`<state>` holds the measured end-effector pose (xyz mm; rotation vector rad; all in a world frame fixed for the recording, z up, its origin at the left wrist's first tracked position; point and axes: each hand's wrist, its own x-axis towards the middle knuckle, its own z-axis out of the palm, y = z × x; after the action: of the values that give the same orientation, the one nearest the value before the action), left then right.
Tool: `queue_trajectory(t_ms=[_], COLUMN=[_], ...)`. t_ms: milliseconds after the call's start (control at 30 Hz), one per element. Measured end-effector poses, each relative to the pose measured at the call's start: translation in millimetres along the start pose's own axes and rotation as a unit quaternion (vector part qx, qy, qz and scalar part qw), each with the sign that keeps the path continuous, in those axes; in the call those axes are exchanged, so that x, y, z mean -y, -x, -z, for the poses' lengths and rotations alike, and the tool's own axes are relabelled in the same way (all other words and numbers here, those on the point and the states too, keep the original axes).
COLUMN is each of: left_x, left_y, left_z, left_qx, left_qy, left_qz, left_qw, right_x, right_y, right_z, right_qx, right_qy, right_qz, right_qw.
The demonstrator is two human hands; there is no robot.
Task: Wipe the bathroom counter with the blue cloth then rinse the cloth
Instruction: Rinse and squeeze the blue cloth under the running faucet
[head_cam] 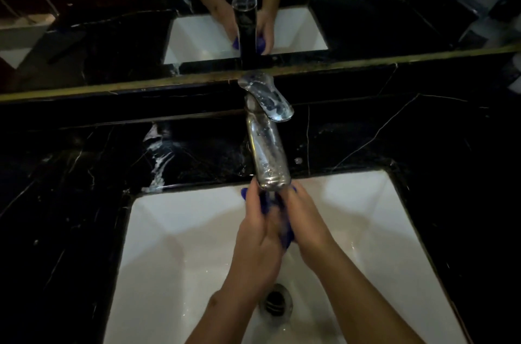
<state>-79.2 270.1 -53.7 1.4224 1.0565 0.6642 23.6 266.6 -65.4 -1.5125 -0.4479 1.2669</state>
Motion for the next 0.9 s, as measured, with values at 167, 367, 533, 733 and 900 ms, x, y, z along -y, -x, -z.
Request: queue_trajectory(t_ms=[167, 367, 533, 733, 900], left_x=[1.4, 12.0, -2.0, 5.1, 32.2], left_y=[-5.3, -10.6, -3.9, -11.0, 0.9], left_z=[9.3, 18.6, 12.1, -7.9, -13.7], left_qx=[-0.020, -0.094, -0.155, -0.149, -0.135], left_qy=[-0.027, 0.027, 0.150, 0.117, 0.017], left_qz=[-0.007, 0.080, 0.077, 0.069, 0.125], left_qw=[0.999, 0.992, 0.973, 0.980, 0.983], right_x=[-10.1, -20.0, -21.0, -24.0, -30.7], right_y=[-0.2, 9.6, 14.5, 4.6, 10.4], right_z=[9.5, 14.4, 8.7, 1.3, 4.1], right_qx=[0.032, -0.014, -0.005, -0.030, -0.089], right_qy=[-0.041, -0.139, 0.000, -0.021, 0.006], right_qz=[-0.049, 0.038, 0.052, -0.007, 0.084], right_qw=[0.997, 0.989, 0.999, 0.999, 0.992])
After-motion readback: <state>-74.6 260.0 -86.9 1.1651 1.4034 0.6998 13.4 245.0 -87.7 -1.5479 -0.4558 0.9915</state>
